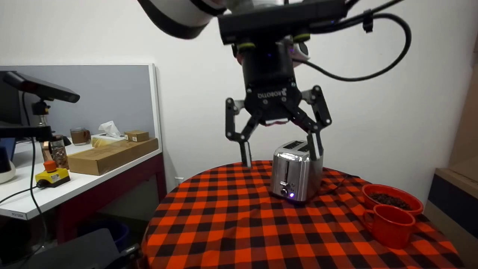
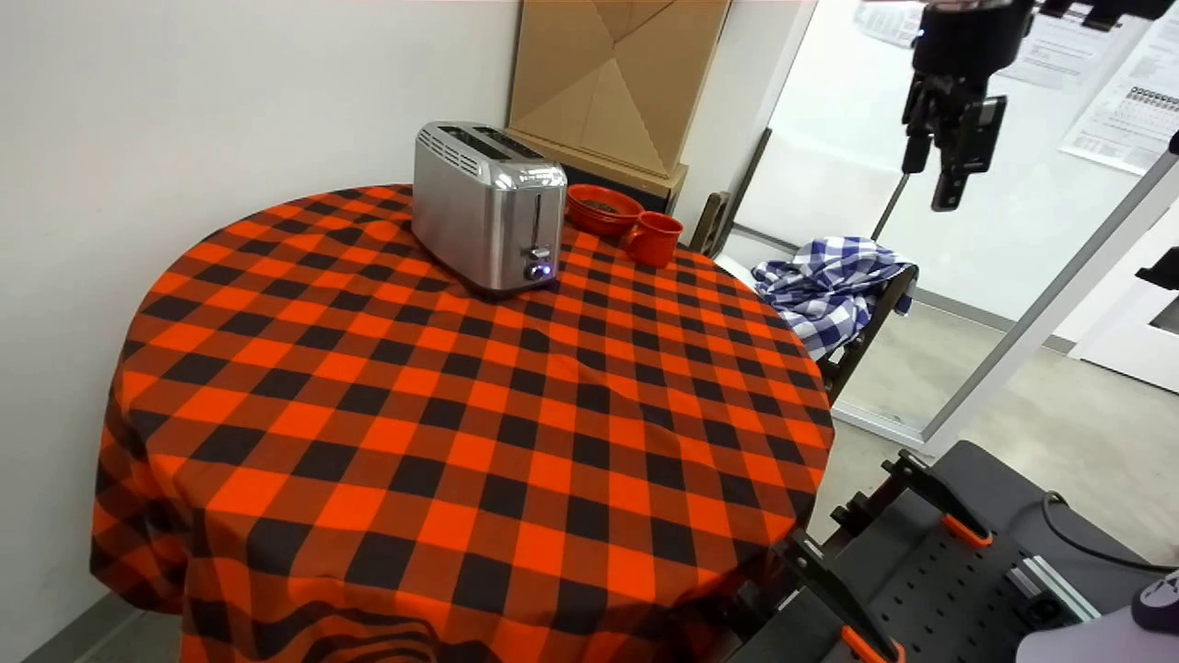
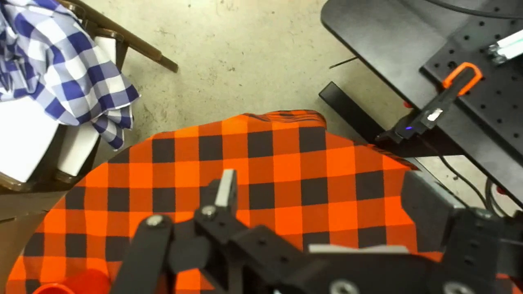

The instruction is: Turn off the switch of the toaster

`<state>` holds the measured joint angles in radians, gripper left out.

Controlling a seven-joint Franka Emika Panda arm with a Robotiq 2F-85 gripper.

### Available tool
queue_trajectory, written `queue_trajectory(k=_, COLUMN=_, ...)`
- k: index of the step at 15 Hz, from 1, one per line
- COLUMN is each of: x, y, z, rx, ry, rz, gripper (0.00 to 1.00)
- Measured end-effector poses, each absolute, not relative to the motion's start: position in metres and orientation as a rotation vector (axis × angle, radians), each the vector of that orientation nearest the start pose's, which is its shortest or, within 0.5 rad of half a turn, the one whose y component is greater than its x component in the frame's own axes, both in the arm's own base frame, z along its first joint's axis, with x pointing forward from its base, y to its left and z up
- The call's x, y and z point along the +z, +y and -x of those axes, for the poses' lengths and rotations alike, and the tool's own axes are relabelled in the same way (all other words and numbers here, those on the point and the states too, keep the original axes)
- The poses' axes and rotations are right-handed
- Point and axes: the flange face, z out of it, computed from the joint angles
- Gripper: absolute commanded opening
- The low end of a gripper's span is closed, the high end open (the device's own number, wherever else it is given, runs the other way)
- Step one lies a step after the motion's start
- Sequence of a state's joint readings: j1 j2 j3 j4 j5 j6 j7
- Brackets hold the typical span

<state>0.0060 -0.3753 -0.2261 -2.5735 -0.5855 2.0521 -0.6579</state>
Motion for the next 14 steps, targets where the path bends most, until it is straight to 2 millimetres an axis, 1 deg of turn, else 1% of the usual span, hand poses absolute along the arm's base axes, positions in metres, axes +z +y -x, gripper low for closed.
queue_trajectory(k=3, x=0.341, y=-0.117, z=-0.421, rx=0.480, ry=-1.373, rz=3.153, gripper=1.00)
queue_trajectory(k=7, x=0.294, y=-0.127, z=-0.460, rx=0.399, ry=-1.312, rz=3.145, gripper=1.00)
queue_trajectory(k=10, x=0.267, y=-0.131, z=-0.481, rx=0.357, ry=-1.249, rz=3.146, gripper=1.00)
queue_trajectory(k=14, x=0.244, y=-0.123, z=-0.503, rx=0.252, ry=-1.167, rz=3.198, gripper=1.00)
